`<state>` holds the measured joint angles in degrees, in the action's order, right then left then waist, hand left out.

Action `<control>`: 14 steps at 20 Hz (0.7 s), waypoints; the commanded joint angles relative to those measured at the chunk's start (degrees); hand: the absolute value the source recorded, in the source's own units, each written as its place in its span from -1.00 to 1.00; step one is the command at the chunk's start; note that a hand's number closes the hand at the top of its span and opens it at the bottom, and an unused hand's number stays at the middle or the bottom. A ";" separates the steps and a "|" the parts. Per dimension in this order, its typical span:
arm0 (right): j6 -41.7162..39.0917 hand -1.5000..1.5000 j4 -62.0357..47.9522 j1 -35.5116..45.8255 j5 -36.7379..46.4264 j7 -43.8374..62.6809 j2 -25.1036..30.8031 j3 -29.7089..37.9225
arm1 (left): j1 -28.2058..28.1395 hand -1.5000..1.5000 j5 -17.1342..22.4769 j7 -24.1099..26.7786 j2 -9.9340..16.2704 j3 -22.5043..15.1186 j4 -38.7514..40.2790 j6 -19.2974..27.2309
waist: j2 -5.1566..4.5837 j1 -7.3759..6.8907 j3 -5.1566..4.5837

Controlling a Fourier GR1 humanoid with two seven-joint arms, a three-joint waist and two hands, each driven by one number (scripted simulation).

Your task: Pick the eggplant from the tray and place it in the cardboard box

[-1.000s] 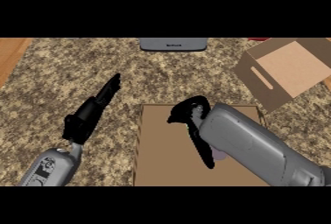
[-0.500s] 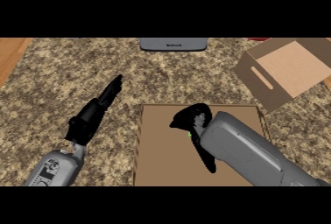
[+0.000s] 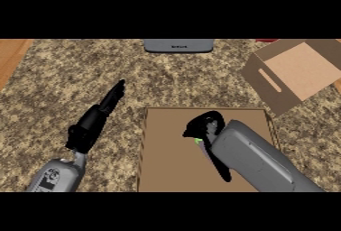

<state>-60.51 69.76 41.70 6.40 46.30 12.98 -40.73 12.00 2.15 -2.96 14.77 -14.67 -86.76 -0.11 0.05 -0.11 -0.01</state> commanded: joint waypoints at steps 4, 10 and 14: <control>-4.45 -1.00 2.62 -4.05 3.06 6.00 -1.66 1.42 | -2.86 0.00 -1.47 -0.21 -0.19 1.87 -3.09 -0.77 | 0.08 -0.02 -0.01; -3.94 -1.00 6.46 -8.96 9.92 1.17 -0.02 -1.05 | 1.89 0.00 -3.71 -0.65 -4.09 1.56 2.62 -0.83 | -0.04 0.36 0.01; -4.21 -1.00 3.89 -8.24 14.70 -3.38 0.12 -1.13 | 2.98 0.00 -2.81 0.38 -3.71 3.74 4.14 -3.30 | -0.11 0.14 0.01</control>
<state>-63.56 73.57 35.77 17.18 43.89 12.25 -40.76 12.85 -0.29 -3.72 12.57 -11.97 -86.02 -2.73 0.54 -0.15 -0.12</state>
